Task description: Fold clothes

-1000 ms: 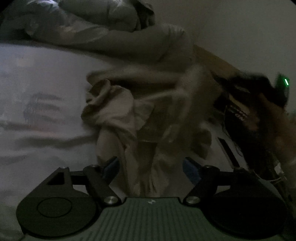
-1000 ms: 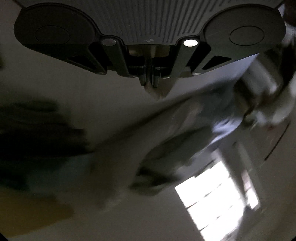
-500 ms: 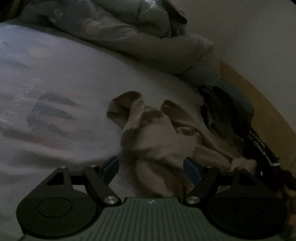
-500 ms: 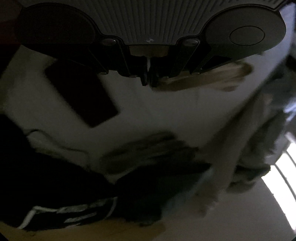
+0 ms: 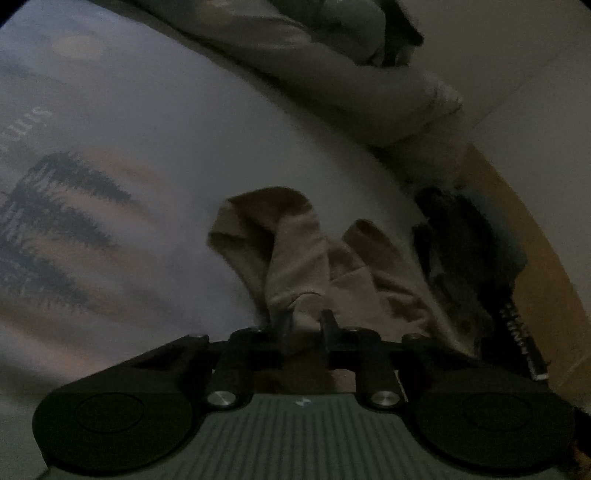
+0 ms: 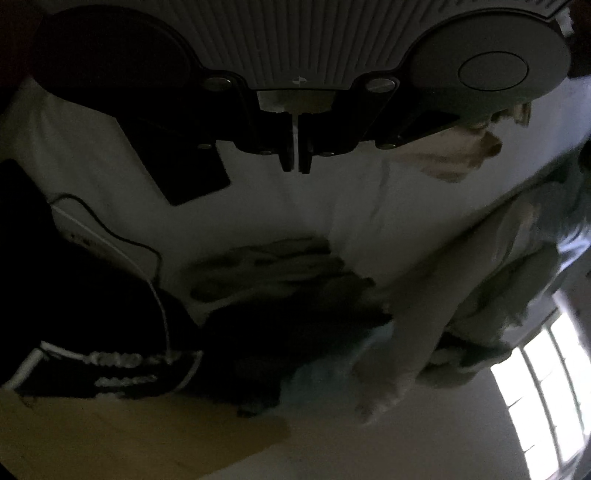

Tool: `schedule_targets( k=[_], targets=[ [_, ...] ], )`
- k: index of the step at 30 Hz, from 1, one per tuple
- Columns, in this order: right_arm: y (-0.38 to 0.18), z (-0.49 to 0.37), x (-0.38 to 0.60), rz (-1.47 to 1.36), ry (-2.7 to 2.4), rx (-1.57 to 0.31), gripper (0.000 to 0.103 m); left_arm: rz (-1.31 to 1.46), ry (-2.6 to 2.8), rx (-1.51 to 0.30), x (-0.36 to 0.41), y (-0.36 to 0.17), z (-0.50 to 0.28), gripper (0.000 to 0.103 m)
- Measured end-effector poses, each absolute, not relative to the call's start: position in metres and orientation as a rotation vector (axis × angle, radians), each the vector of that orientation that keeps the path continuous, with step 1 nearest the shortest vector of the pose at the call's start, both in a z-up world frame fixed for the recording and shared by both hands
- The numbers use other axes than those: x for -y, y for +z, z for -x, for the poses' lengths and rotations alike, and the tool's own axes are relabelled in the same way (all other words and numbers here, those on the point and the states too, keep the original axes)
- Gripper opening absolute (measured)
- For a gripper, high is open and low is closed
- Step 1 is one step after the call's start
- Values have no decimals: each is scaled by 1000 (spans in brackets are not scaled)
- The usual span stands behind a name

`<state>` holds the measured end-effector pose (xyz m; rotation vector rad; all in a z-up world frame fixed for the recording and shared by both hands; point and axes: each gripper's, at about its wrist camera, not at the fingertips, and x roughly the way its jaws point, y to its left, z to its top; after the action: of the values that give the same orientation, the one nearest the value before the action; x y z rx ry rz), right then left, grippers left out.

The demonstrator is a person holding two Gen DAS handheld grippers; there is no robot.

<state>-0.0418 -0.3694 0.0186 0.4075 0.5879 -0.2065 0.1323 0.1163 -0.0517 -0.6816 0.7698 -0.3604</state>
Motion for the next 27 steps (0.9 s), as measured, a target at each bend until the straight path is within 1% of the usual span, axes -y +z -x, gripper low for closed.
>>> schedule_targets(
  k=[9,11,14,15,16,18,20,21,23,24,26,27],
  targets=[
    [15,30,335,-355,-75,-610,6,889,-254,-429,-195,5,-70,9],
    [17,29,323,-345,-37,-611,6,876,-218,-399,-210,15,-54,9],
    [20,27,302,-305,37,-619,7,836,-183,-405,-222,22,-37,9],
    [21,26,293,-279,71,-623,15,822,-173,-423,-223,21,-34,9],
    [22,26,283,-252,104,-626,19,809,-163,-439,-222,18,-32,9],
    [25,27,264,-201,159,-634,42,799,-138,-468,-222,10,-31,9],
    [26,29,247,-159,235,-648,53,793,-114,-493,-219,0,-33,9],
    [26,31,238,-132,275,-654,56,787,-105,-500,-216,-4,-36,10],
    [26,36,218,-58,345,-668,60,768,-88,-513,-217,-8,-37,10],
    [26,38,208,-20,379,-675,63,759,-79,-520,-218,-10,-37,12],
    [22,38,189,66,470,-703,65,746,-65,-527,-216,-10,-34,16],
    [20,38,180,112,507,-717,65,733,-57,-529,-214,-8,-33,22]
  ],
)
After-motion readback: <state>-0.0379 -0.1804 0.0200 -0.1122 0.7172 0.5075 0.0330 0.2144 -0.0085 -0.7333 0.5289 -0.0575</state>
